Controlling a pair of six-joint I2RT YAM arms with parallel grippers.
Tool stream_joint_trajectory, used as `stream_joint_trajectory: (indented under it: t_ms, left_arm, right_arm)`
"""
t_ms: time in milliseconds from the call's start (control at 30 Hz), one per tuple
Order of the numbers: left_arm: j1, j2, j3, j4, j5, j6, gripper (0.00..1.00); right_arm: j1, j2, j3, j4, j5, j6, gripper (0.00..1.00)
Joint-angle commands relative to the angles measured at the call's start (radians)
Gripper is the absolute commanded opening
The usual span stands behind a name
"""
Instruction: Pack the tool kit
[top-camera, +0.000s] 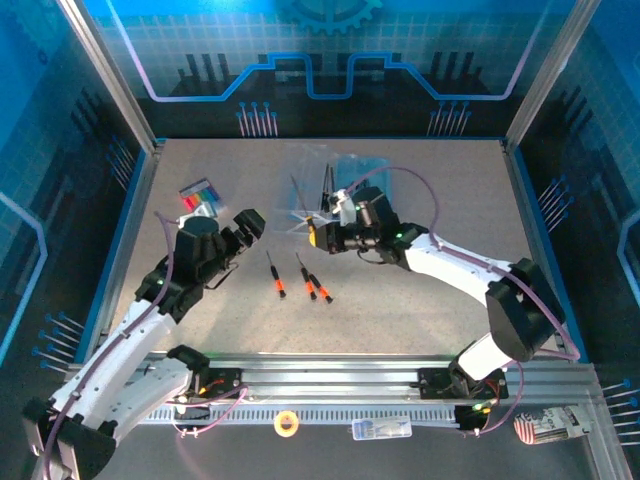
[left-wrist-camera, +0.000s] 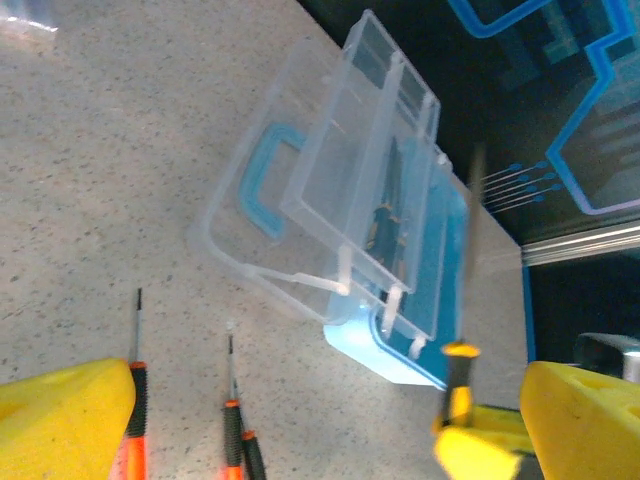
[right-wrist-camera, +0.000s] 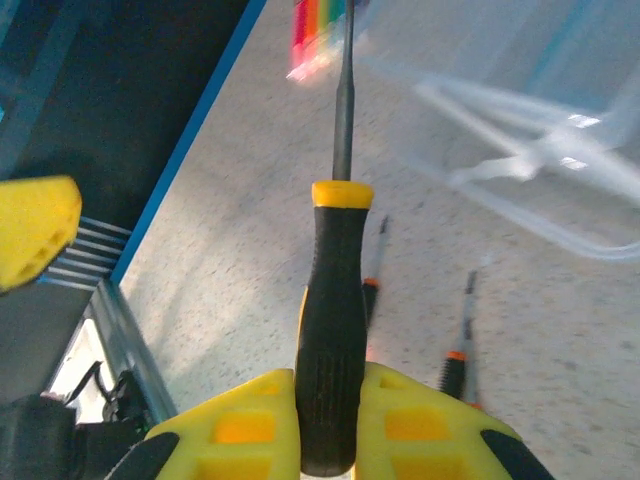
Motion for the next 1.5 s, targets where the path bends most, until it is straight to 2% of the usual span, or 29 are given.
stream_joint_trajectory:
  t_ms: [0, 167, 300, 667, 1233, 1467]
  left_arm:
    - [0.006, 0.001, -0.048, -0.029, -0.026, 0.007, 0.99]
    - [0.006, 0.006, -0.108, 0.008, 0.005, -0.024, 0.99]
    - [0.007, 0.017, -0.128, 0.025, 0.021, -0.036, 0.99]
    - [0.006, 0.027, -0.135, 0.030, 0.049, -0.029, 0.99]
    - [0.007, 0.030, -0.137, 0.035, 0.053, -0.014, 0.99]
    - [0.009, 0.025, -0.136, 0.024, 0.050, -0.008, 0.99]
  right_arm:
    - [-0.068, -0.027, 0.060, -0.124, 0.052, -0.060, 0.15]
    - [-0.177, 0.036, 0.156, -0.250, 0.127, -0.090, 0.15]
    - [-0.204, 0.128, 0.241, -0.292, 0.146, -0.095, 0.15]
    - [-0.210, 0.327, 0.406, -0.340, 0.165, -0.015, 0.16]
    - [-0.201, 0.429, 0.498, -0.400, 0.179, 0.039, 0.20]
    - [-0.206, 0.465, 0.519, -0.408, 0.142, 0.066, 0.21]
